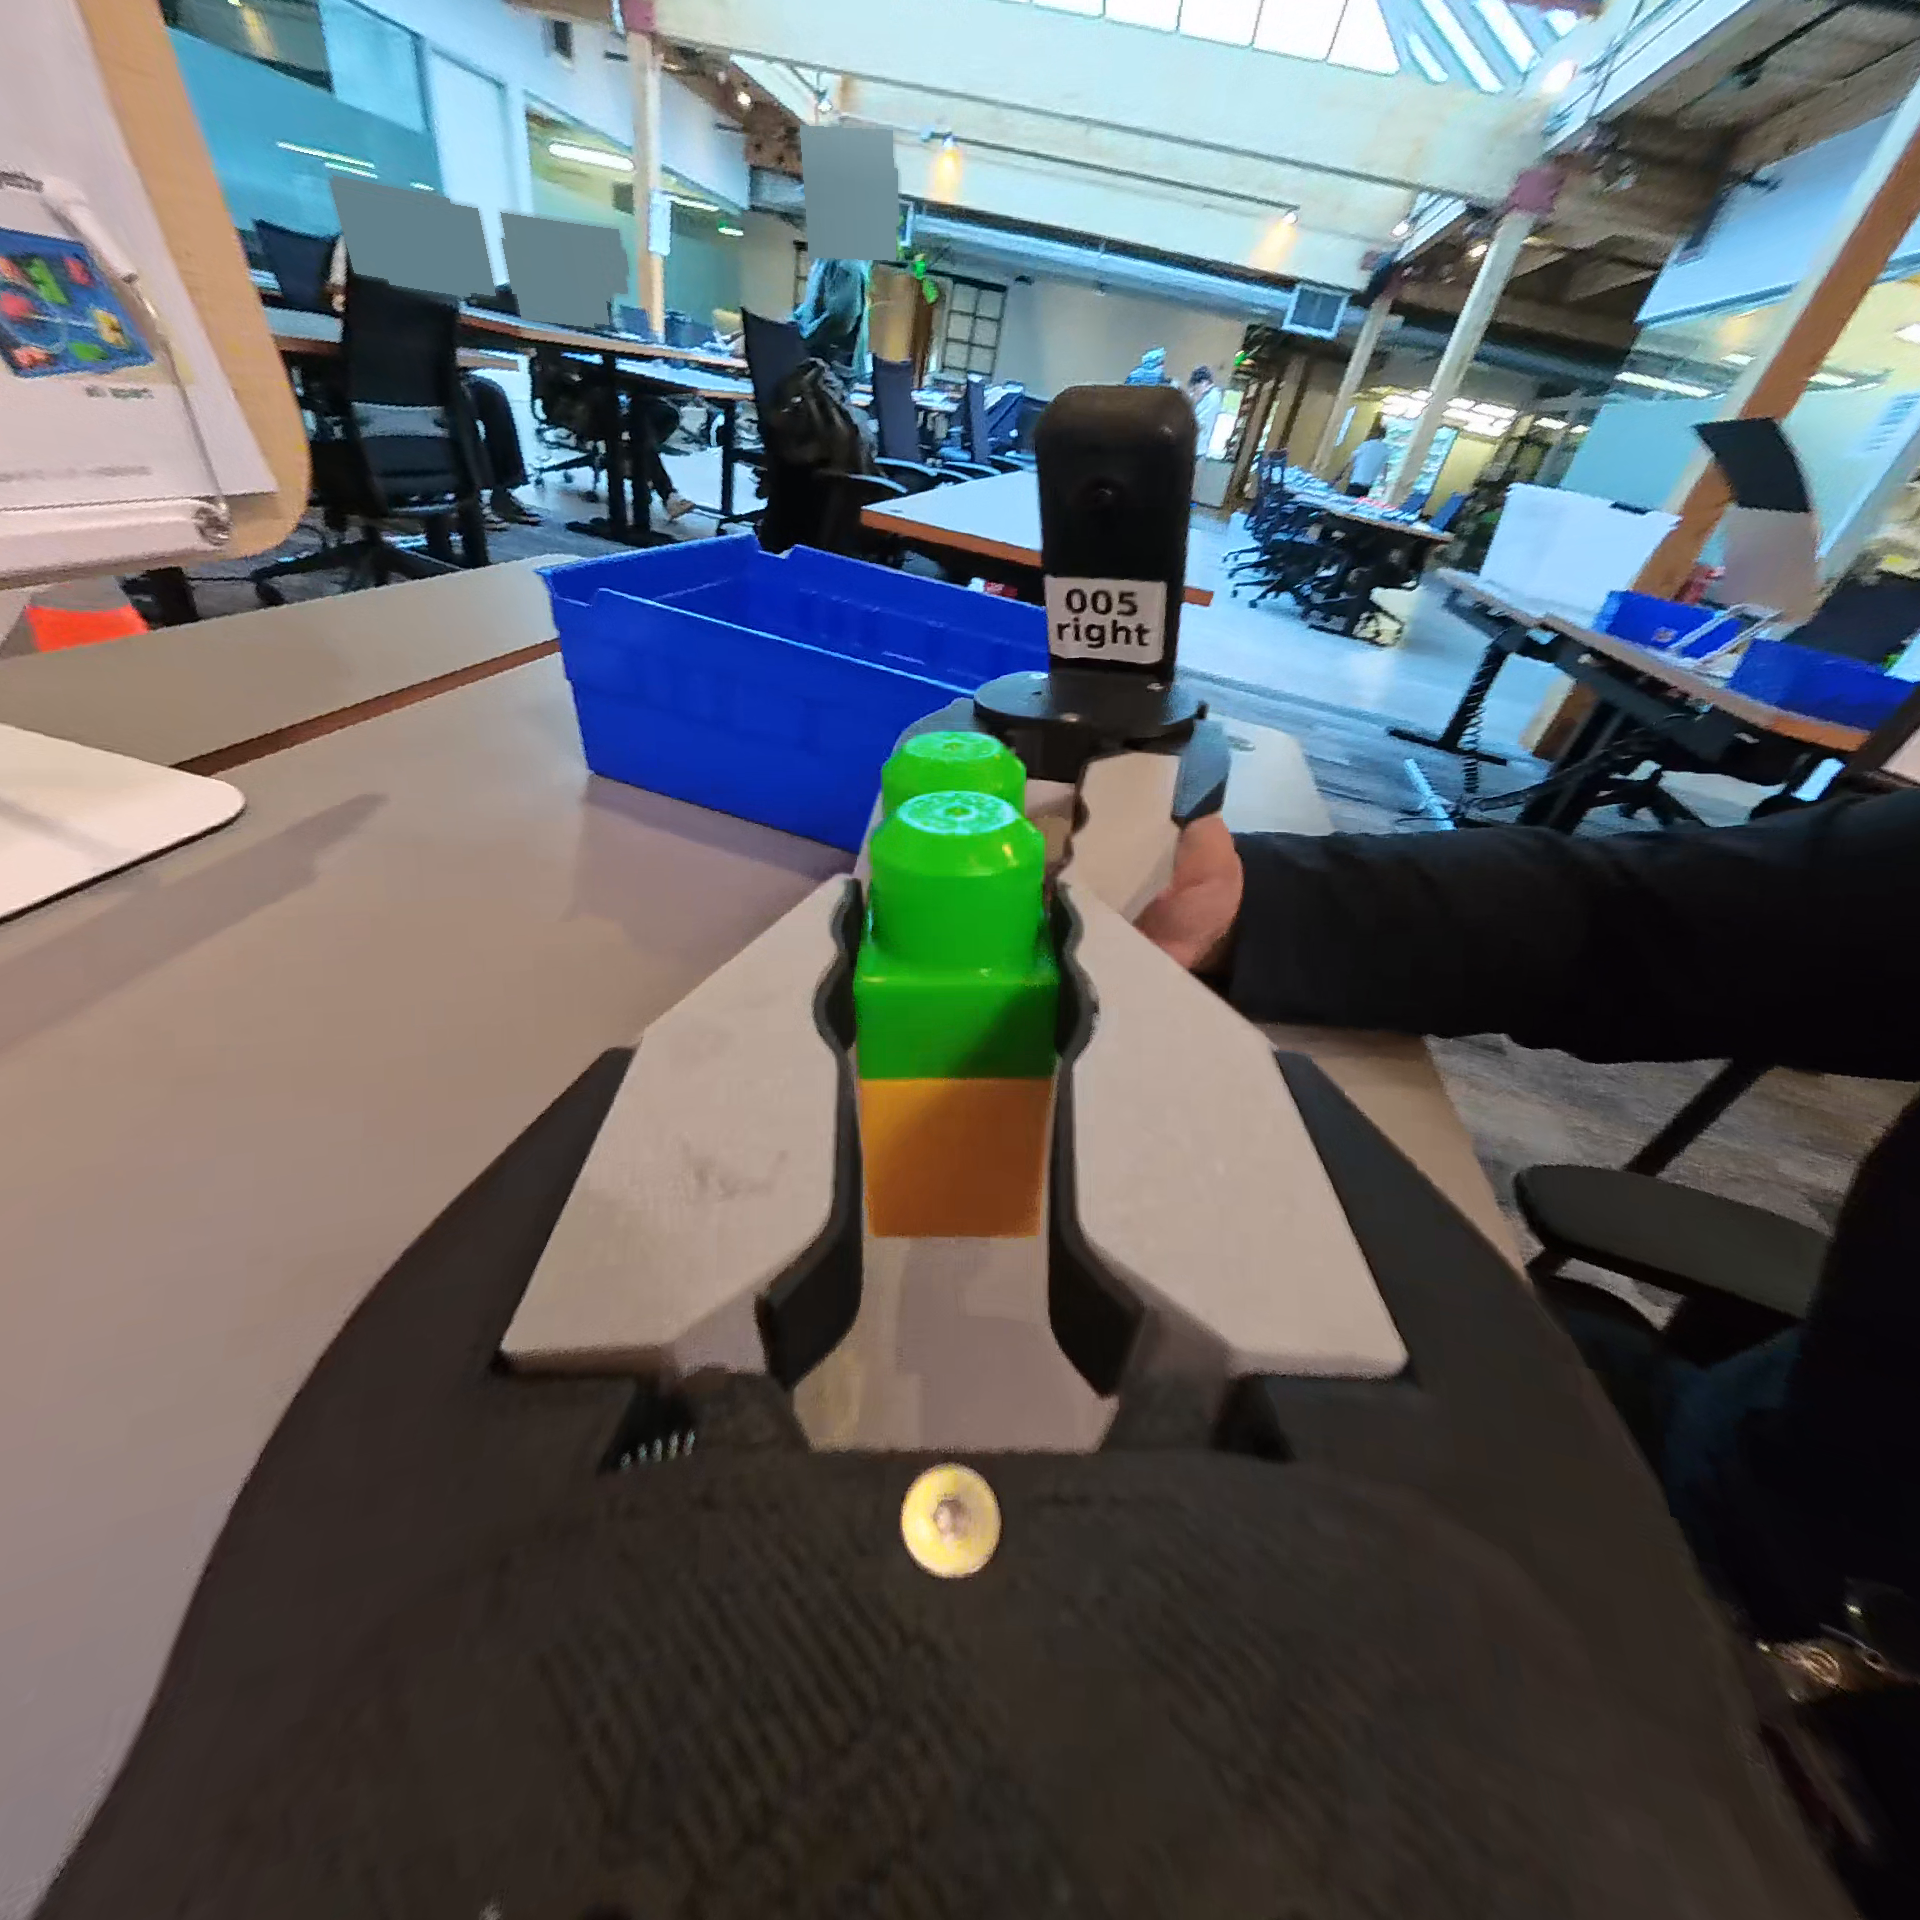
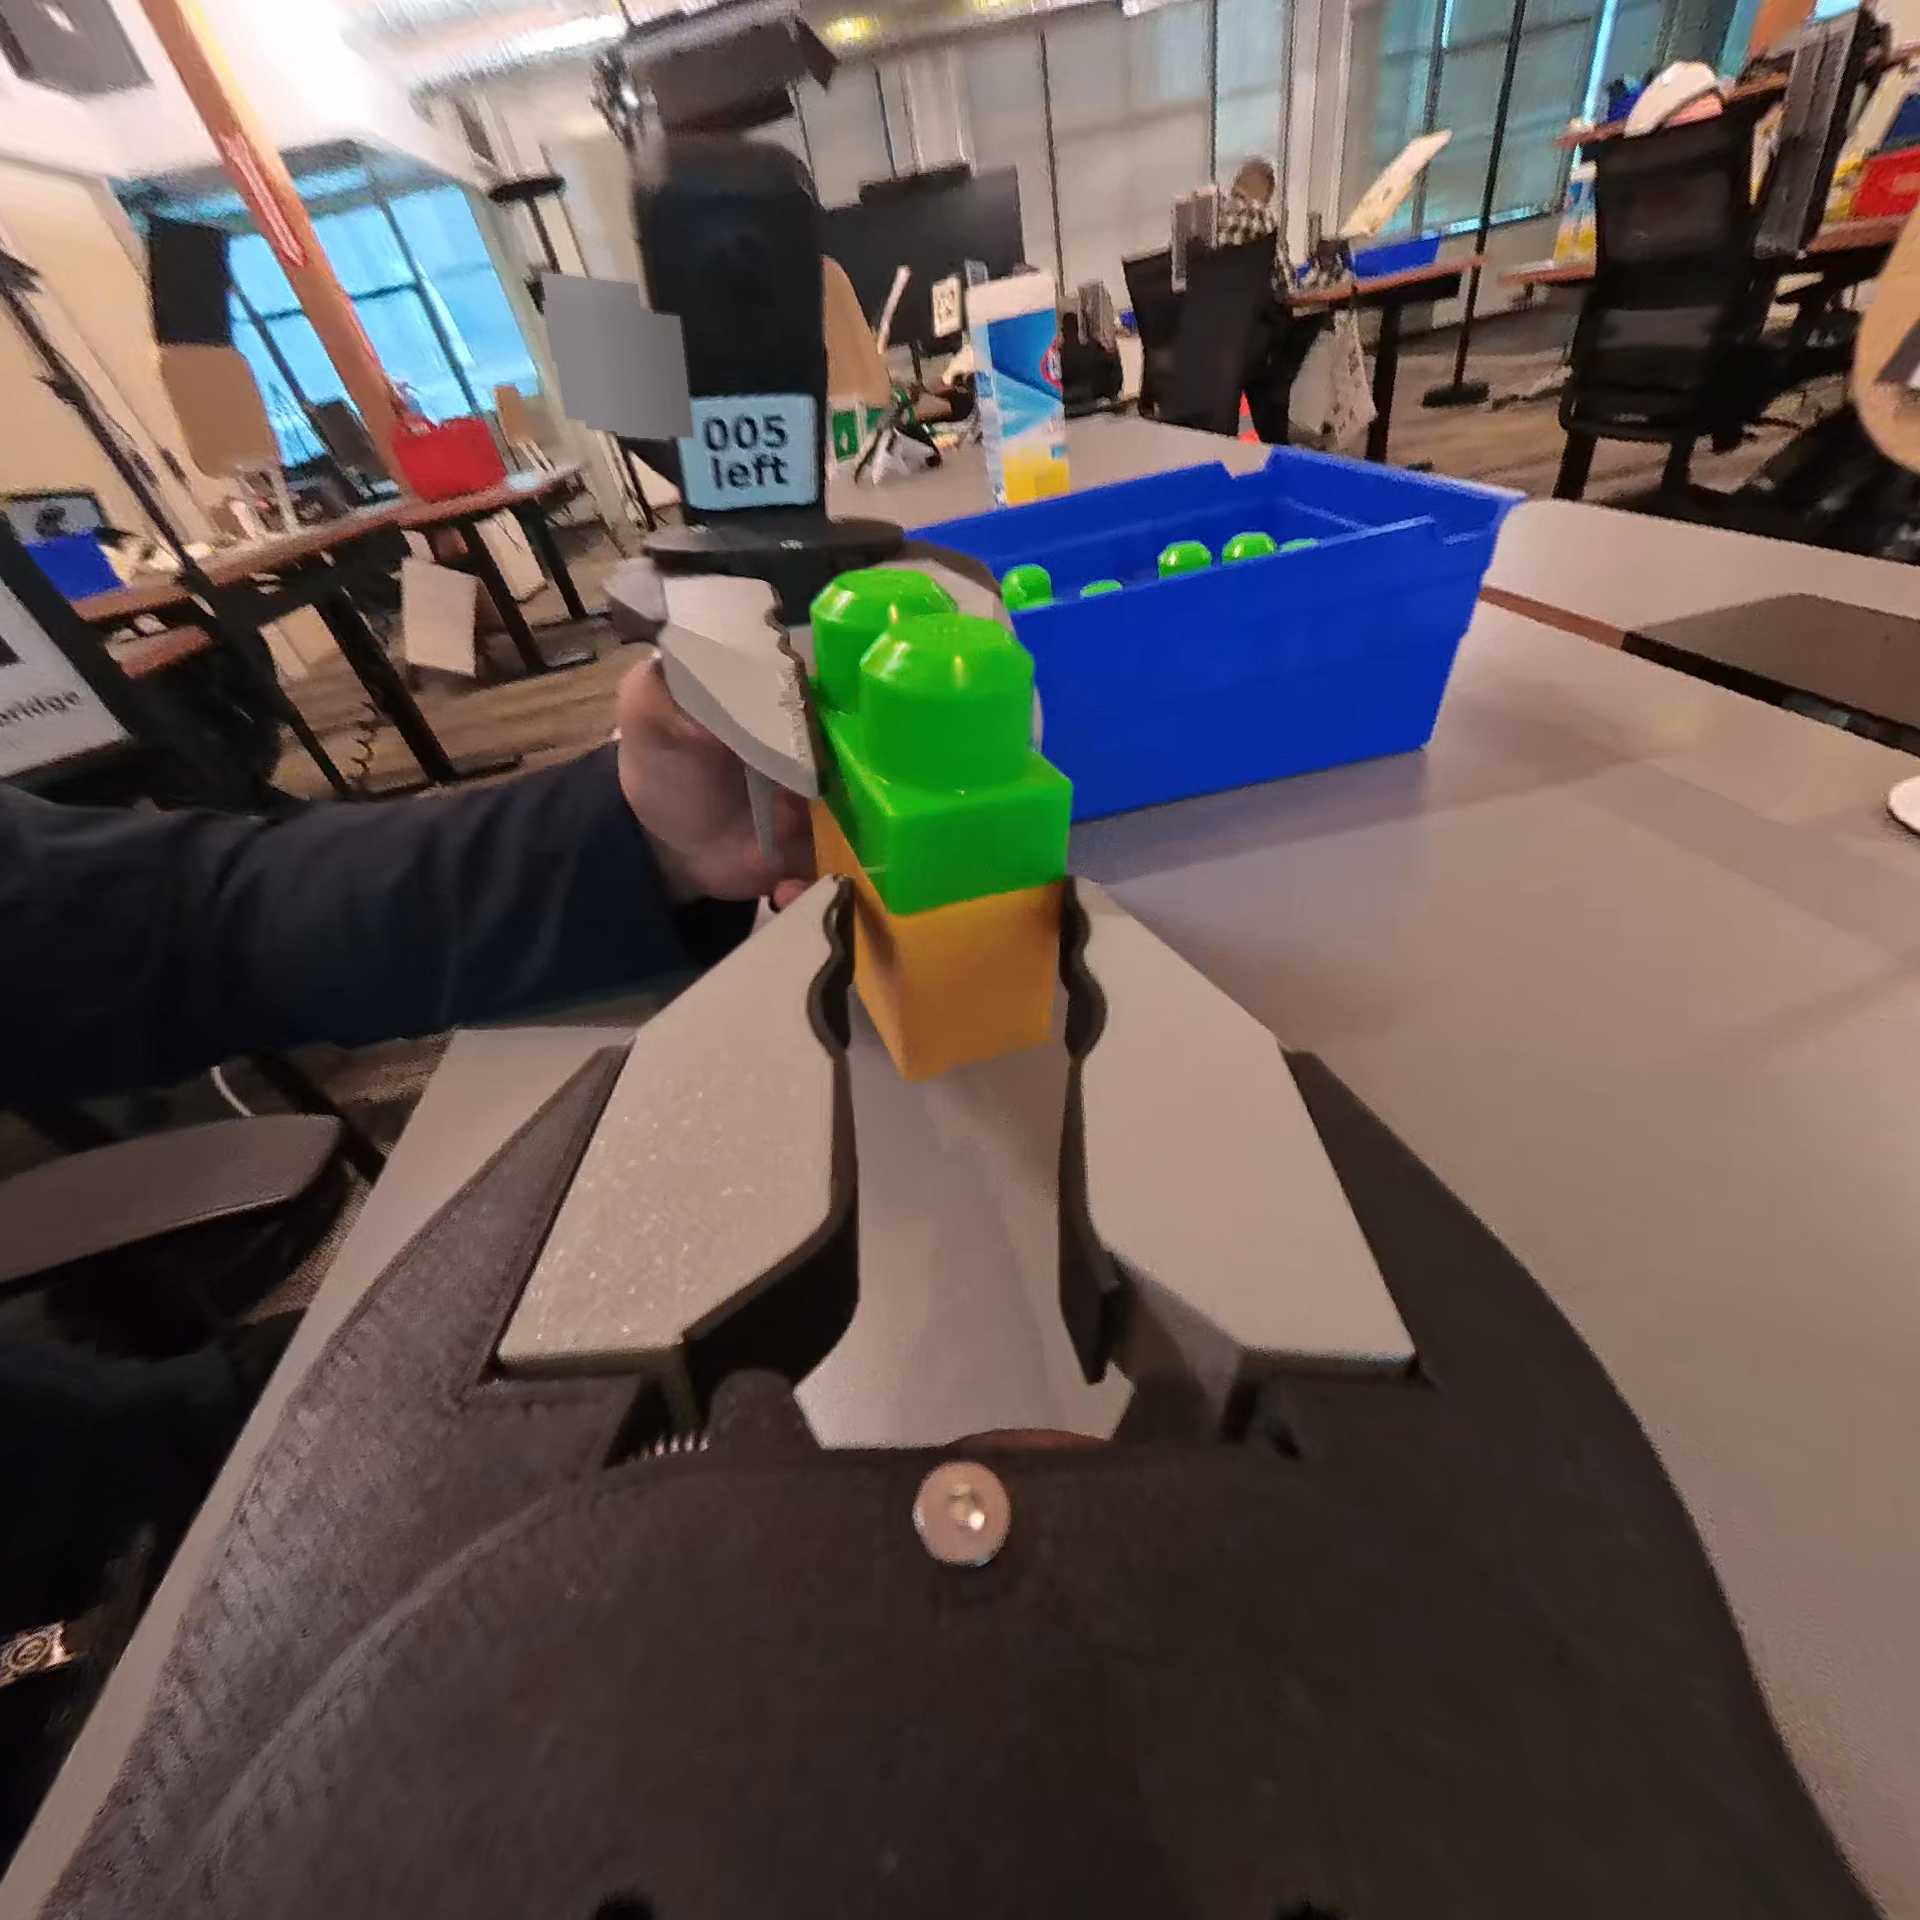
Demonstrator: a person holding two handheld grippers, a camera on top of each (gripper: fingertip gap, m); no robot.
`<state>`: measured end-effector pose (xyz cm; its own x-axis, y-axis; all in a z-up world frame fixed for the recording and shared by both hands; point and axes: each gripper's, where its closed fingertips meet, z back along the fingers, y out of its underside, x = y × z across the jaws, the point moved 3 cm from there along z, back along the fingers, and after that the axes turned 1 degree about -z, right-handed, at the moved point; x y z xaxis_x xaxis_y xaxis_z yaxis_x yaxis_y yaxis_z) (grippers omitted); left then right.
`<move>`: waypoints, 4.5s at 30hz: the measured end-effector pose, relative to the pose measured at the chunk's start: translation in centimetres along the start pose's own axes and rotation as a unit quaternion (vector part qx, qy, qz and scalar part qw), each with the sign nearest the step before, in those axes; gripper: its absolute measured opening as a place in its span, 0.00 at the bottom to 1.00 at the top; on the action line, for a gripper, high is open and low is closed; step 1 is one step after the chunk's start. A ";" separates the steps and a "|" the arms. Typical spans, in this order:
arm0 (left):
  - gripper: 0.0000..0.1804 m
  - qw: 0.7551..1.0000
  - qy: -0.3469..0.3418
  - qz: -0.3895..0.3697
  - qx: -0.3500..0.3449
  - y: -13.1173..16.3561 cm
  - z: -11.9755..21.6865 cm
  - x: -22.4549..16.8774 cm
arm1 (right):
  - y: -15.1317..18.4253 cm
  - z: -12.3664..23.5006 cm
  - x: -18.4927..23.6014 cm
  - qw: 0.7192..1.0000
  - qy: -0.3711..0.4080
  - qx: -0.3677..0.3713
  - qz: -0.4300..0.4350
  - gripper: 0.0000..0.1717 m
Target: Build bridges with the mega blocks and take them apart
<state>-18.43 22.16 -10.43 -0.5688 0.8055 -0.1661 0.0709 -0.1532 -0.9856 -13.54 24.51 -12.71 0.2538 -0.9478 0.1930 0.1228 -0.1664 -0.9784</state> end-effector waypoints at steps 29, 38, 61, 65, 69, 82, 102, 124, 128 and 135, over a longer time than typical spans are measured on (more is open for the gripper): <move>0.33 0.980 -0.166 0.037 0.099 3.7 0.1 5.1 | 2.0 1.4 -4.6 0.987 0.142 0.074 -0.024 0.00; 0.28 0.971 -0.140 0.004 0.196 6.1 -0.6 4.1 | 2.3 1.9 -4.1 0.966 0.186 0.175 0.043 0.17; 0.00 0.959 -0.104 -0.045 0.261 8.1 -1.4 2.6 | 7.7 3.9 -2.4 0.913 0.166 0.368 -0.057 0.16; 0.00 0.961 -0.088 -0.045 0.260 8.1 -1.6 2.1 | 7.7 3.8 -2.5 0.914 0.165 0.366 -0.055 0.16; 0.00 0.964 -0.066 -0.042 0.253 8.3 -2.5 1.2 | 7.6 3.3 -2.7 0.915 0.166 0.362 -0.058 0.16; 0.06 0.900 -0.143 -0.344 0.228 6.2 -2.5 -0.5 | 5.2 4.1 -3.1 0.883 0.120 0.393 -0.226 0.16; 0.21 0.937 -0.139 -0.226 0.227 6.8 -3.2 0.4 | 0.7 2.2 -2.6 0.878 0.061 0.377 -0.288 0.17; 0.21 0.997 0.032 0.030 0.063 2.9 -1.2 -0.5 | -0.3 0.2 0.4 0.992 -0.099 0.072 -0.043 0.18; 0.21 0.995 0.042 0.051 0.077 3.5 -1.8 -0.6 | -0.1 0.8 0.3 0.991 -0.092 0.076 -0.059 0.18; 0.20 0.995 0.031 0.037 0.085 3.9 -1.5 -0.5 | -0.5 1.3 -0.1 0.991 -0.088 0.055 -0.086 0.18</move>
<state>-16.65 22.07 -14.21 -0.5149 0.8214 -0.2452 -0.0323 -0.3045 -0.9520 -12.35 25.02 -12.10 0.3821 -0.8443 0.3756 0.2809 -0.2811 -0.9176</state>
